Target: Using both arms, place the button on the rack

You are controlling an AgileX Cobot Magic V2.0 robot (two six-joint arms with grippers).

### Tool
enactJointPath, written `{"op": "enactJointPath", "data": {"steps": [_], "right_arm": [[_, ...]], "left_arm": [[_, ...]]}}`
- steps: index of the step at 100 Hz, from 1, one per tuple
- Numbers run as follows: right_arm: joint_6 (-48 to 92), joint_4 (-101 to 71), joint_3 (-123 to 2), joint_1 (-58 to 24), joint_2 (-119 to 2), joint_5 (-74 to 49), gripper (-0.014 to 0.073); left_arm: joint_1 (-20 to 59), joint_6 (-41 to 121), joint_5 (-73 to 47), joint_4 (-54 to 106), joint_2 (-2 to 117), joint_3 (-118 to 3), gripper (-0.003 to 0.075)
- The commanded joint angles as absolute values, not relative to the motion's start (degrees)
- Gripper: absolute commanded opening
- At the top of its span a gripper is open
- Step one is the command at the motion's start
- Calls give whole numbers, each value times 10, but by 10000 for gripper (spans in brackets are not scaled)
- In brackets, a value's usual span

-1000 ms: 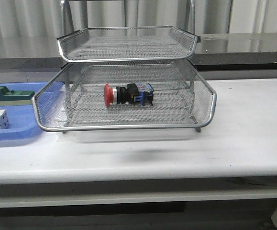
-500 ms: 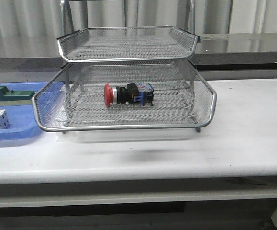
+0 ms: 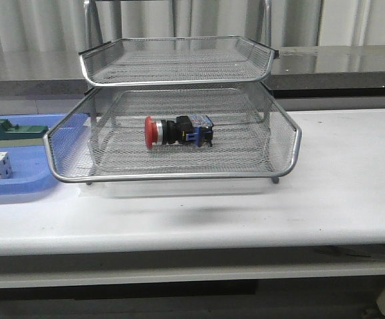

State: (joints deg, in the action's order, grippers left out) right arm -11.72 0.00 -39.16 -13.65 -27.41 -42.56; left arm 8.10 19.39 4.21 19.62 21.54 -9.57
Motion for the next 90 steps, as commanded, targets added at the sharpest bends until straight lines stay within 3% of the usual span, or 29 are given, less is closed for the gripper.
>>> {"op": "enactJointPath", "data": {"steps": [1,51,90], "right_arm": [[-117,-51,-405,-137,-315,-370,-69],[46,-333,-405,-146,-573,-362,-67],[59,-361,-405,-285,-698,-235,-66]], "left_arm": [[81,188,86,200,218,-112,-21],[81,188,86,200,218,-112,-21],[81,188,86,200,218,-112,-21]]}}
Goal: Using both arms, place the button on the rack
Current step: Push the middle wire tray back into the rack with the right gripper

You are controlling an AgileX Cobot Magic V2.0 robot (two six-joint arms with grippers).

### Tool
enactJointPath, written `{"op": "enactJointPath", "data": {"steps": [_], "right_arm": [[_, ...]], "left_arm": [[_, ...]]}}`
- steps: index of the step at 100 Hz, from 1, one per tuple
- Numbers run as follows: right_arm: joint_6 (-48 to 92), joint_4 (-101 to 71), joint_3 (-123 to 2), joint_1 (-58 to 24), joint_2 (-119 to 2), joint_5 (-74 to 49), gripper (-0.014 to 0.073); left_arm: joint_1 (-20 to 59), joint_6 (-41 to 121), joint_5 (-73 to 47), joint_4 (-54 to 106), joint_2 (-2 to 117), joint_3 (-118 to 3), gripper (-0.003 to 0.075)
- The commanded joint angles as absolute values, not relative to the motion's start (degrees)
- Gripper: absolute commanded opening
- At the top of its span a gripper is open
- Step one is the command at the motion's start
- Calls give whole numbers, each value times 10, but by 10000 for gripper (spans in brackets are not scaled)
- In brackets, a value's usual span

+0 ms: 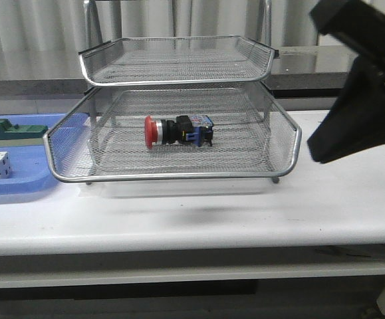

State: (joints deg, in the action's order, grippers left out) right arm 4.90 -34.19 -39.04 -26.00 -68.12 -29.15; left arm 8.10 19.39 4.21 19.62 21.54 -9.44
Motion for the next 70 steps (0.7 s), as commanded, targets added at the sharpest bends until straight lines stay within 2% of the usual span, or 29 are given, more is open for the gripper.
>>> {"op": "enactJointPath", "data": {"steps": [1,32,70], "right_arm": [[59,-362,-405,-289,-704,-233,-66],[59,-381,-411,-352,-809,-129,-66],[59,-381,-483,-362,-902,-112,-66]], "left_arm": [[81,188,86,200,218,-112,-21],[81,188,86,200,218,-112,-21],[81,188,86,200,218,-112,-21]]}}
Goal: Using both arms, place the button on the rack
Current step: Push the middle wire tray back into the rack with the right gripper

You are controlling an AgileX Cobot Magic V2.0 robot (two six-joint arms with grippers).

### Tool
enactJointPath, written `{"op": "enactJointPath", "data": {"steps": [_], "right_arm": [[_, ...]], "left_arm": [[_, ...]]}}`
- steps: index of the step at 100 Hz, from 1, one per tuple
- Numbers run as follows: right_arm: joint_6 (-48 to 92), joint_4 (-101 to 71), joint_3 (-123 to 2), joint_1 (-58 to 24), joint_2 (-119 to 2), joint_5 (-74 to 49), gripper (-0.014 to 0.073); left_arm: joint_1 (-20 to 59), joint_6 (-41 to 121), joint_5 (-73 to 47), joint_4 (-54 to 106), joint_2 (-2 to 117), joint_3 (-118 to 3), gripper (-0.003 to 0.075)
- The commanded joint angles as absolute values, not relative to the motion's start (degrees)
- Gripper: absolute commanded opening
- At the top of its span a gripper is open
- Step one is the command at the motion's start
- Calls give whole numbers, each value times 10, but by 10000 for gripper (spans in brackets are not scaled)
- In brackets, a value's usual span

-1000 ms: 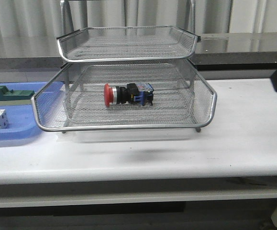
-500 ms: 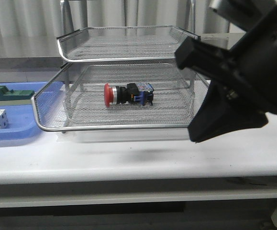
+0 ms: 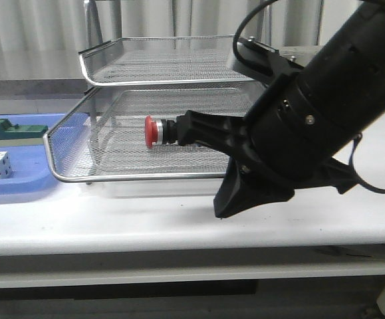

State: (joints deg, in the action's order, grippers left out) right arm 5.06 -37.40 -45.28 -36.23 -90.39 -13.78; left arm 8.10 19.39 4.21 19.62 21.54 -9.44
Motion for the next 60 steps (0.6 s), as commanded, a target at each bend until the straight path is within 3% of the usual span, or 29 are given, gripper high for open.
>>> {"op": "enactJointPath", "data": {"steps": [1,60], "right_arm": [[59,-381,-485,-362,-903,-112,-66],[60,-325,-603,-348,-996,-65,-66]], "left_arm": [[81,188,86,200,218,-112,-21],[81,188,86,200,218,-112,-21]]}}
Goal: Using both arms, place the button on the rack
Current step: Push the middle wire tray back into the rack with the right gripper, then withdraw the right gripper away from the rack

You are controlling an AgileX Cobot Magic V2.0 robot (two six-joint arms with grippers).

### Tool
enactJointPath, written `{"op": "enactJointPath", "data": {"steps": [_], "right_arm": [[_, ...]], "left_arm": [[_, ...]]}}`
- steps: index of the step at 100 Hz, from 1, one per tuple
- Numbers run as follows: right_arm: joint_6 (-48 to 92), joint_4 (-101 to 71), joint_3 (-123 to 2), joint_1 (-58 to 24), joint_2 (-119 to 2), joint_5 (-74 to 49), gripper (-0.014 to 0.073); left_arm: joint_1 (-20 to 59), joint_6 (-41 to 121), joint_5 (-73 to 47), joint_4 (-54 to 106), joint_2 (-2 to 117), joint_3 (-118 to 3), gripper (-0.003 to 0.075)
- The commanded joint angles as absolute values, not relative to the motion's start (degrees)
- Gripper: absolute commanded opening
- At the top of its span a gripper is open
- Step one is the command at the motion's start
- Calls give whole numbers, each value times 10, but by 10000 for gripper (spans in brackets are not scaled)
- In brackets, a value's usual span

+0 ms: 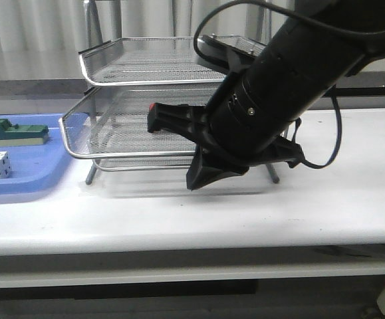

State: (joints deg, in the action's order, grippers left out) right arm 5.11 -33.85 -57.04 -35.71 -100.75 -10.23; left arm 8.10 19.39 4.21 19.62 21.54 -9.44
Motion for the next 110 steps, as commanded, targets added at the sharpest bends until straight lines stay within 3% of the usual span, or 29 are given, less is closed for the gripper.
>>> {"op": "enactJointPath", "data": {"steps": [1,67,110], "right_arm": [[60,-324,-607,-347,-999,-65,-66],[71,-300,-693,-306,-1047,-32,-66],[72,-294,-692,-307,-1019,-128,-66]], "left_arm": [[81,188,86,200,218,-112,-21],[81,188,86,200,218,-112,-21],[81,188,86,200,218,-112,-21]]}}
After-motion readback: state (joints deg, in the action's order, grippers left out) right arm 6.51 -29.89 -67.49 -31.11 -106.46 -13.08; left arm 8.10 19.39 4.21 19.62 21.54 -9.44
